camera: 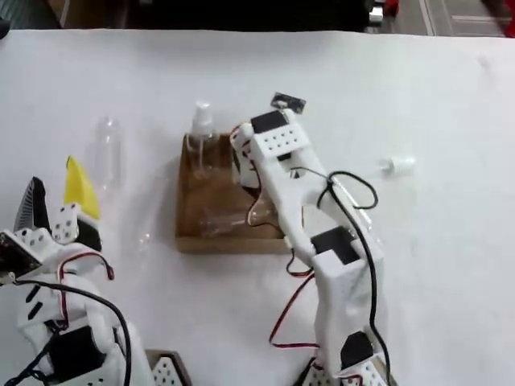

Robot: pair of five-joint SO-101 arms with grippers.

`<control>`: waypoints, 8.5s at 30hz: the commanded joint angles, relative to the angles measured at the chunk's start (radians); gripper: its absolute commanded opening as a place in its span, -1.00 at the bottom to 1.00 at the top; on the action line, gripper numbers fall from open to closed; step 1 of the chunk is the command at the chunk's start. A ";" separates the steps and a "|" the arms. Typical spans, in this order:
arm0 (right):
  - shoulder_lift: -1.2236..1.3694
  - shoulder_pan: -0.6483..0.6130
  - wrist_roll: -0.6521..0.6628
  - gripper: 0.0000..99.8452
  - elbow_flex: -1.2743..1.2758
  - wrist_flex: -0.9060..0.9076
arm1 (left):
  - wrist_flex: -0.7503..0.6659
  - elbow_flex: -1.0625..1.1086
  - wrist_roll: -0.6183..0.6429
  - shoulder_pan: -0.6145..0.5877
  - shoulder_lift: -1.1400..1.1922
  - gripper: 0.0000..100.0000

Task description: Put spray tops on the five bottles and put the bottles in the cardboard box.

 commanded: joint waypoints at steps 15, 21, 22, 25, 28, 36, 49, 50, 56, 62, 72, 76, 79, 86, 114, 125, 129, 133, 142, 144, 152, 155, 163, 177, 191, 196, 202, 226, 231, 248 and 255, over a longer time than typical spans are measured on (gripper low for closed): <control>-0.124 0.012 0.117 -0.53 -0.100 0.147 | -0.031 -0.008 0.008 0.012 -0.007 -0.60; -0.110 0.015 0.107 -0.53 -0.115 0.128 | -0.031 -0.008 0.008 0.012 -0.007 -0.60; -0.110 0.018 0.106 -0.53 -0.115 0.122 | -0.031 -0.008 0.008 0.012 -0.007 -0.60; -0.110 0.018 0.049 -0.53 -0.115 0.104 | -0.031 -0.008 0.008 0.012 -0.007 -0.60; -0.110 0.010 0.012 -0.53 -0.115 0.090 | -0.032 -0.008 0.008 0.012 -0.007 -0.60; -0.054 -0.041 -0.084 -0.53 -0.038 -0.033 | -0.032 -0.008 0.008 0.012 -0.007 -0.60; -0.050 -0.039 -0.087 -0.53 -0.028 0.002 | -0.031 -0.006 0.005 0.051 -0.007 -0.59; -0.065 -0.039 -0.087 -0.53 -0.028 0.015 | -0.031 -0.005 0.005 0.051 -0.007 -0.59; -0.136 -0.035 -0.086 -0.53 -0.020 0.054 | -0.035 0.000 0.005 0.051 -0.007 -0.59; -0.096 -0.035 -0.034 -0.54 -0.018 0.053 | -0.035 0.002 0.005 0.051 -0.007 -0.59; -0.015 0.025 -0.034 -0.54 -0.072 0.027 | -0.035 0.002 0.005 0.051 -0.007 -0.59; -0.016 0.015 -0.034 -0.54 -0.072 0.033 | -0.035 0.002 0.005 0.051 -0.007 -0.59; -0.025 0.019 -0.025 -0.54 -0.075 0.033 | -0.035 0.002 0.005 0.051 -0.007 -0.59; -0.114 0.012 0.255 -0.54 -0.075 0.036 | -0.035 0.002 0.005 0.051 -0.007 -0.59; -0.363 -0.248 1.137 -0.53 0.315 -0.114 | -0.060 0.003 0.005 0.004 -0.007 -0.60; -0.334 -0.234 1.160 -0.54 0.339 -0.151 | -0.057 0.003 0.005 0.007 -0.007 -0.60; -0.242 -0.239 1.160 -0.54 0.302 -0.156 | -0.057 0.003 0.005 0.008 -0.007 -0.60; -0.168 -0.231 1.160 -0.54 0.230 -0.130 | -0.055 0.003 0.005 0.008 -0.007 -0.60; -0.131 -0.239 1.160 -0.82 0.186 -0.085 | -0.055 0.003 0.005 0.008 -0.007 -0.60; -0.137 -0.239 1.160 -0.93 0.184 -0.085 | -0.055 0.003 0.005 0.008 -0.007 -0.60; -0.220 -0.236 1.152 -0.97 0.189 -0.085 | -0.055 0.003 0.006 0.010 -0.007 -0.60; -0.269 -0.229 1.151 -0.97 0.190 -0.085 | -0.055 0.003 0.006 0.010 -0.007 -0.60; -0.447 -0.229 1.160 -0.97 0.184 0.001 | -0.055 0.003 0.006 0.010 -0.007 -0.60; -1.214 0.275 1.036 -0.97 0.322 0.101 | -0.063 0.025 -0.005 0.012 -0.007 -0.60; -1.376 0.518 0.654 -0.97 1.031 -0.323 | -0.203 0.152 -0.318 0.222 -0.001 -0.60; -1.405 0.579 0.620 -0.97 1.191 -0.495 | -0.051 0.020 -0.318 0.269 0.048 -0.60; -1.400 0.598 0.621 -0.97 1.399 -0.725 | -0.012 -0.242 -0.319 0.366 0.461 -0.60; -1.397 0.673 0.626 -0.97 1.470 -0.889 | 0.370 -0.557 -0.322 0.367 1.182 -0.93; -1.397 0.673 0.628 -0.97 1.470 -0.889 | 0.350 -0.551 -0.315 0.363 1.185 -0.84; -1.397 0.674 0.628 -0.97 1.470 -0.891 | 0.091 -0.405 -0.313 0.490 1.190 -0.95; -1.397 0.674 0.628 -0.97 1.470 -0.891 | 0.064 -0.416 -0.311 0.493 1.313 -0.95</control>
